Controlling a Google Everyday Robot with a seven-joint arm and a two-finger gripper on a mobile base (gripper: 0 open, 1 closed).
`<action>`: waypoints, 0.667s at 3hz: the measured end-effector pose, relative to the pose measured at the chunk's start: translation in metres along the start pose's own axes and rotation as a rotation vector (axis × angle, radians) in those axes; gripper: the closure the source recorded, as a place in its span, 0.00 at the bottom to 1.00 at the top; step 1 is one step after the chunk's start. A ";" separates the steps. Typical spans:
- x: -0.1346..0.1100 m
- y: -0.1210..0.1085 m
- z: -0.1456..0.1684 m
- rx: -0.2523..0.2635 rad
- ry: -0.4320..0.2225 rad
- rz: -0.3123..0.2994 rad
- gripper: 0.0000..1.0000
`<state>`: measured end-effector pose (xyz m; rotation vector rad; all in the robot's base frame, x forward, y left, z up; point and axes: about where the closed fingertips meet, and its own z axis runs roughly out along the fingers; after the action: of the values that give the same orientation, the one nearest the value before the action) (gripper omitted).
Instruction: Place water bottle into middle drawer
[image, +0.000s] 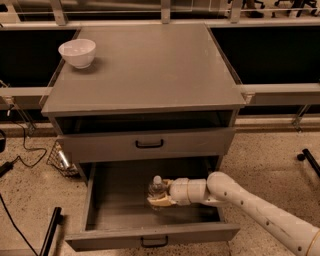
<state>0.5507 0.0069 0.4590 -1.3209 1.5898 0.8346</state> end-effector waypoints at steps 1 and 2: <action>0.025 0.001 0.012 0.000 -0.027 0.004 1.00; 0.026 0.001 0.013 -0.002 -0.025 0.004 0.99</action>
Offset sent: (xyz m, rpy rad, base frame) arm 0.0025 -0.0043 -0.0113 0.0445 -0.0057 -0.0129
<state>0.5514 0.0087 0.4296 -1.3041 1.5726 0.8520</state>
